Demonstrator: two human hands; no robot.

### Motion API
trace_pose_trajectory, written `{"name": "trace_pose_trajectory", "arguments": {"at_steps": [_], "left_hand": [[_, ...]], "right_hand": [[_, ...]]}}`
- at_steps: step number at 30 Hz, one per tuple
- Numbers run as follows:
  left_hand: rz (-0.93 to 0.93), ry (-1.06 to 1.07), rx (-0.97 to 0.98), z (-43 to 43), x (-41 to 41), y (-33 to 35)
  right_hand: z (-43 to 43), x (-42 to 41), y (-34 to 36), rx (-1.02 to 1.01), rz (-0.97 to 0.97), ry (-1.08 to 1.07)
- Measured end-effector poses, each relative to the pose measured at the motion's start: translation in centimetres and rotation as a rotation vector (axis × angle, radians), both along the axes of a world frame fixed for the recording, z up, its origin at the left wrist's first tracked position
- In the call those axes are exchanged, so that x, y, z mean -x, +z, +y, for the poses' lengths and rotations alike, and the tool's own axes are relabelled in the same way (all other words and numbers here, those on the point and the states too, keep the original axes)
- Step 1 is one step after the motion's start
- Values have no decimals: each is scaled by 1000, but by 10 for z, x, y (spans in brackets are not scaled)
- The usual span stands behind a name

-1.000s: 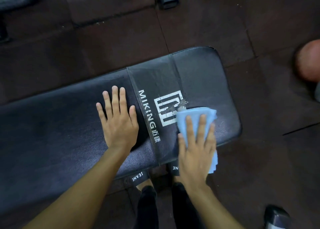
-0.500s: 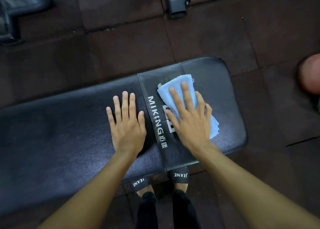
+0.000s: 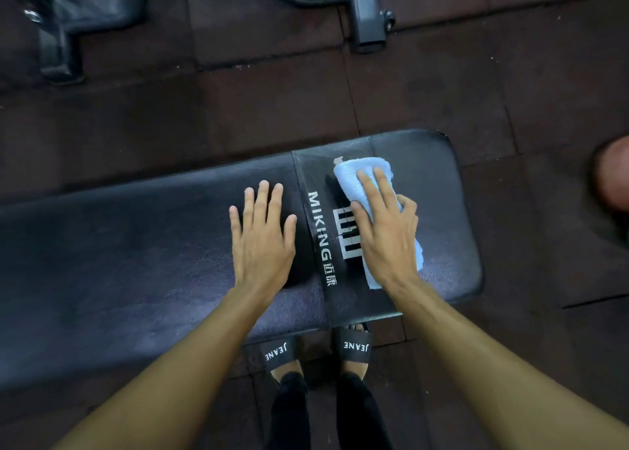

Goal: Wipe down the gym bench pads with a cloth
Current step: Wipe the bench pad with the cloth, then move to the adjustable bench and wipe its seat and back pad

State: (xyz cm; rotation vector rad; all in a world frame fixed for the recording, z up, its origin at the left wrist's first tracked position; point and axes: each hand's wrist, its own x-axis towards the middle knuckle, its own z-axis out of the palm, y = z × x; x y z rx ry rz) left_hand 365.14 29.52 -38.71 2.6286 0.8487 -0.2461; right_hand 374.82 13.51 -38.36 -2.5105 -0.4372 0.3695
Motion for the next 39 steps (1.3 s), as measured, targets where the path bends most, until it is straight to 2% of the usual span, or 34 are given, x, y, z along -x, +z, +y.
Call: {"name": "trace_pose_trajectory", "arguments": {"at_steps": [4,8,16,22,30,39], "left_hand": [[-4,52,31,16,2,61],[-41,118,-14,41,15,134],[-78,363,-110,121,103,287],[-108,545,-143,194,218,382],[-133,756,-203,300,422,480],[-120,1003,-254,409,606,521]], "right_hand": [[24,2,58,-181,233,-44],[61,9,125,-255,389,10],[185,69,268,-302,475,320],[292,173,376,-304,504,546],[432,371,487,-336,498,770],[564,540,554,-318,552,968]]}}
